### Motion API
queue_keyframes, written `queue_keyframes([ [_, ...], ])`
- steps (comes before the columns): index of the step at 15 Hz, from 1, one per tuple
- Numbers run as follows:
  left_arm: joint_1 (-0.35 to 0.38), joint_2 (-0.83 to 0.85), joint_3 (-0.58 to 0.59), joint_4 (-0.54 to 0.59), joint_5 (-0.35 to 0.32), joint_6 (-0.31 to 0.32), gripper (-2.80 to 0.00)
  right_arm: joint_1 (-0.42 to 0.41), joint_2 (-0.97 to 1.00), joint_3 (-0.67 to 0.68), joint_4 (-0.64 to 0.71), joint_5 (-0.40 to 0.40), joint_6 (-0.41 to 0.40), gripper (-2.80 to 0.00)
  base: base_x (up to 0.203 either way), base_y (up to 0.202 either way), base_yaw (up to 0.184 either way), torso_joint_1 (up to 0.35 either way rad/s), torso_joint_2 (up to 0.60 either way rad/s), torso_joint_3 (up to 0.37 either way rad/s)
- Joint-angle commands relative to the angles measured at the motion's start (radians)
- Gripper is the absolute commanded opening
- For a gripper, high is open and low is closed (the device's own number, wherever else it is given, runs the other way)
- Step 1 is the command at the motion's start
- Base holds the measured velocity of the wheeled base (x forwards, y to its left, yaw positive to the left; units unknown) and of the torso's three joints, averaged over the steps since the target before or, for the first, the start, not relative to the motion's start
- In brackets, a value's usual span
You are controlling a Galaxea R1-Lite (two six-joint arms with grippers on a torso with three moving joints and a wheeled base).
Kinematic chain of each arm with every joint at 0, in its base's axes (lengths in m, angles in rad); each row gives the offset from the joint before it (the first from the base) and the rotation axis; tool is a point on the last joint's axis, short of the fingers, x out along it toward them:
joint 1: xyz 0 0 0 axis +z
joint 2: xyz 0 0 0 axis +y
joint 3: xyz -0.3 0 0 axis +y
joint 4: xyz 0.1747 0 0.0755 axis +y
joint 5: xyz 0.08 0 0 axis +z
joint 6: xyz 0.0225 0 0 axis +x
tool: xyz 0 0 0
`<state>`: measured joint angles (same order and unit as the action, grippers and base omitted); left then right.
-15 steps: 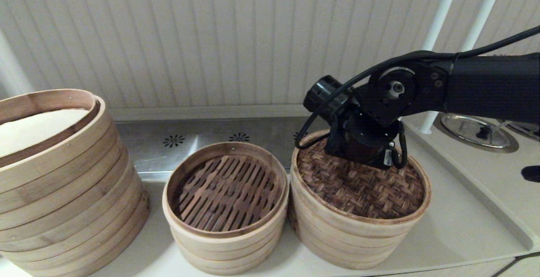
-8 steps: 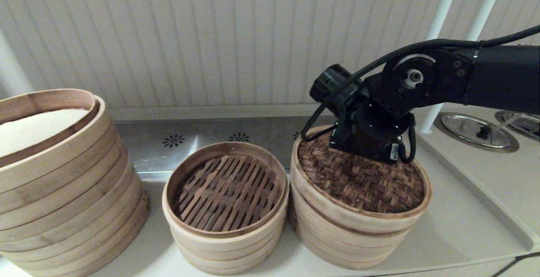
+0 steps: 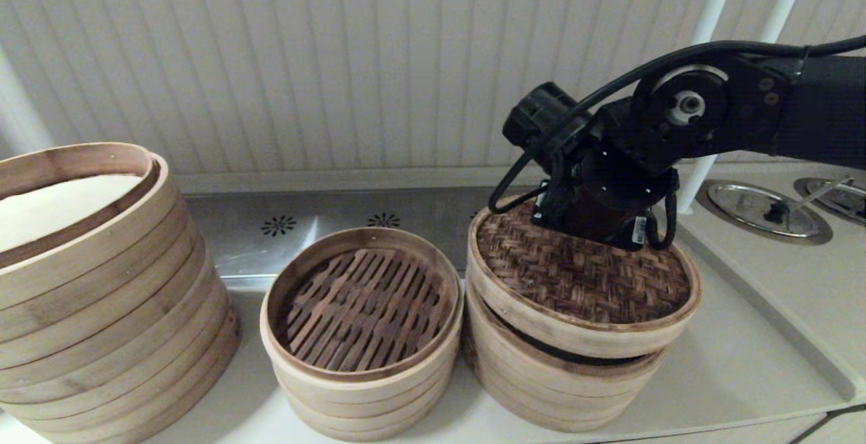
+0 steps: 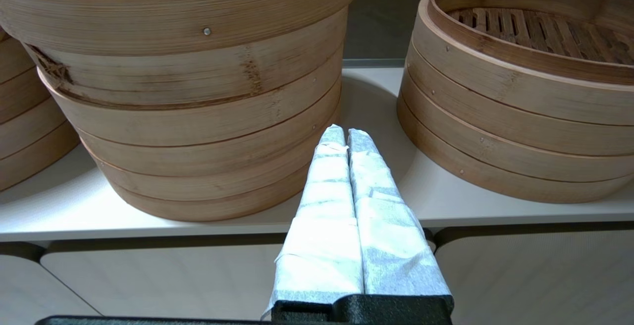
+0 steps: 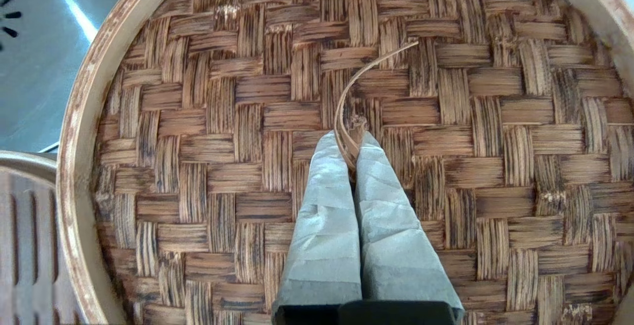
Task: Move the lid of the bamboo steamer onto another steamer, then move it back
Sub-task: Put the steamer
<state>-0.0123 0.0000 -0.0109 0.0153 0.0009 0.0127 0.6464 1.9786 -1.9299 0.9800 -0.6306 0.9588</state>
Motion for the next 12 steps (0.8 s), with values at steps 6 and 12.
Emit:
queue_keyframes([
  [6, 0.000, 0.002, 0.000, 0.000, 0.001, 0.000, -2.80, 0.008, -0.032, -0.020, -0.032, -0.004, -0.043, -2.80, 0.000, 0.000, 0.000, 0.000, 0.00, 0.000],
  [12, 0.000, 0.002, 0.000, 0.000, 0.001, 0.000, -2.80, 0.098, -0.014, -0.018, -0.152, -0.002, -0.144, -2.80, 0.000, 0.000, 0.000, 0.000, 0.00, 0.000],
])
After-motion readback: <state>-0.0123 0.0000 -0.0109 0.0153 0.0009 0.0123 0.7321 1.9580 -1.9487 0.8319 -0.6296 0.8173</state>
